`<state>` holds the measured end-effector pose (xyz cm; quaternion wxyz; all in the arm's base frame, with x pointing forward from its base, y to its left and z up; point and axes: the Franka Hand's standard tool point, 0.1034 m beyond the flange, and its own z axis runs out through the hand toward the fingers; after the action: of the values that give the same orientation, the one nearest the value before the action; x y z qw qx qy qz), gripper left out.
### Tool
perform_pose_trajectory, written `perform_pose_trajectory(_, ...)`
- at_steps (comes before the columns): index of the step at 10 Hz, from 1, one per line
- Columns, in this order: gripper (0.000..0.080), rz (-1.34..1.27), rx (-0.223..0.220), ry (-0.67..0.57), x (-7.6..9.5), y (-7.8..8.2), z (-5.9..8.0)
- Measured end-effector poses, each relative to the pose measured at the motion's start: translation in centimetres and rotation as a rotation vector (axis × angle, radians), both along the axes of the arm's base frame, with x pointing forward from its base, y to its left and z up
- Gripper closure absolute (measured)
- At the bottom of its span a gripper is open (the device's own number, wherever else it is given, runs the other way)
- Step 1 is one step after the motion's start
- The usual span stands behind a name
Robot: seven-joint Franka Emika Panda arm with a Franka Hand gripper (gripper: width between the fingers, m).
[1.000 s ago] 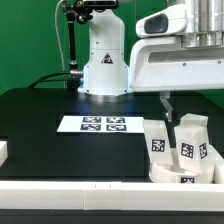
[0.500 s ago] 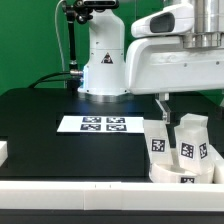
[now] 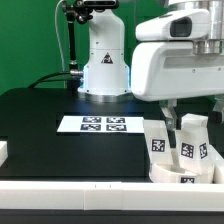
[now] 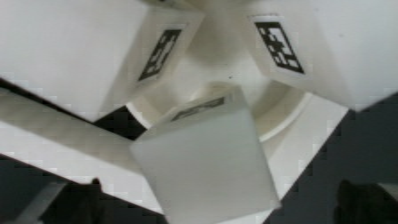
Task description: Assemble stool
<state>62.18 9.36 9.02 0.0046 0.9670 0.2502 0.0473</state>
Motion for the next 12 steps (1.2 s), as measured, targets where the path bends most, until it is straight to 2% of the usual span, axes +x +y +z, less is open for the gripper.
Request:
perform_pose_trajectory(4, 0.0151, -0.011, -0.007, 0.011, 0.1, 0.3, -1.4)
perform_pose_trajectory(7, 0.0155, -0.045, -0.004, 0.011, 0.1, 0.4, -1.4)
perform_pose_trajectory(9, 0.0461, -0.097, 0.000, 0.012, 0.1, 0.2, -1.4)
perform_pose_trajectory(12, 0.0461, -0.277, 0.017, 0.014, 0.1, 0.2, -1.4)
